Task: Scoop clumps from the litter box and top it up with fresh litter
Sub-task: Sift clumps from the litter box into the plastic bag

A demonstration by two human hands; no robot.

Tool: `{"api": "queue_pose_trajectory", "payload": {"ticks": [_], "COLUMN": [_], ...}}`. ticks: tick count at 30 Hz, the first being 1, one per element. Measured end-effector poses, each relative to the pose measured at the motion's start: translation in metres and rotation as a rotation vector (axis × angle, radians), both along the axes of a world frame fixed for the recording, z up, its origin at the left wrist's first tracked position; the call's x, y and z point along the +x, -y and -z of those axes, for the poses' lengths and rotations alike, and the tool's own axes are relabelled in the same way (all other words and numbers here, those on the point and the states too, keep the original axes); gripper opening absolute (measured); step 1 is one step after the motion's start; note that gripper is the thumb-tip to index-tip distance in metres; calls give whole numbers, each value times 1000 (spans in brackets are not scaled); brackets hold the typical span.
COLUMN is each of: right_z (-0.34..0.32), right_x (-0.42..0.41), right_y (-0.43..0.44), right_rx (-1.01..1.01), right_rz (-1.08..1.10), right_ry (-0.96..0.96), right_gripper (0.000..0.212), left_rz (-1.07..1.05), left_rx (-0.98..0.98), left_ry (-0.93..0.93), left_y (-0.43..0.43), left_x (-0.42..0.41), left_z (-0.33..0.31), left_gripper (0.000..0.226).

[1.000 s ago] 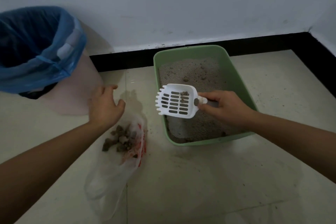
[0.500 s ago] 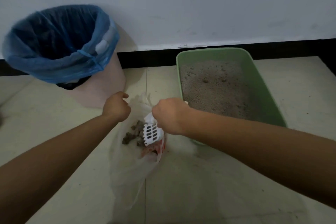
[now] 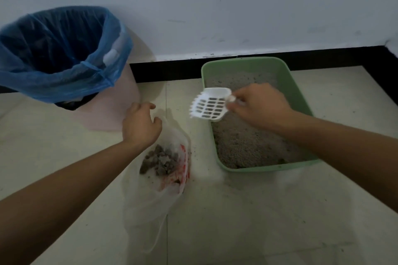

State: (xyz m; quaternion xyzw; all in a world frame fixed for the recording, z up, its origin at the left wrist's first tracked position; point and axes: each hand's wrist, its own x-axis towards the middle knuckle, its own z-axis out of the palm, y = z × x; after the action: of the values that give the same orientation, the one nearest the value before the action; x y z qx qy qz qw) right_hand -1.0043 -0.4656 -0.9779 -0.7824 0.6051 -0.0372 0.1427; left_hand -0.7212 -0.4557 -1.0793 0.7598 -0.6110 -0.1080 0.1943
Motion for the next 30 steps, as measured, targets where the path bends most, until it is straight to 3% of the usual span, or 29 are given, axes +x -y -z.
{"api": "queue_pose_trajectory", "payload": {"ticks": [2,5,10,13,19,25,30], "right_z": [6,16,33,43,61,86,111], "right_x": [-38,-85,-127,-139,-148,-138,-138], "right_y": [9,14,17,23,55,93,122], "right_rx": [4,-10,-119,-142,-197,-212,-153], "right_rz": [139,237,267,211,233,220,204], "right_ry": [8,-58,-311,-445,-537,-668,-421], "right_gripper": [34,36,38,38,31,16,30], "left_rz": [57,99,179,219,146,-71,-122], "left_rx": [-61,-1,279,342,198,77,-20], "left_ry": [-66,-208,-296,-297,-275,-274,-374], "left_y": [3,7,7,8,33,84,82], "left_x": [-19,-57,-115,-135,-140,-156,-161], "left_z": [-3,-4,14,25,33,30,47], "left_gripper": [37,36,55,50,41,32,30]}}
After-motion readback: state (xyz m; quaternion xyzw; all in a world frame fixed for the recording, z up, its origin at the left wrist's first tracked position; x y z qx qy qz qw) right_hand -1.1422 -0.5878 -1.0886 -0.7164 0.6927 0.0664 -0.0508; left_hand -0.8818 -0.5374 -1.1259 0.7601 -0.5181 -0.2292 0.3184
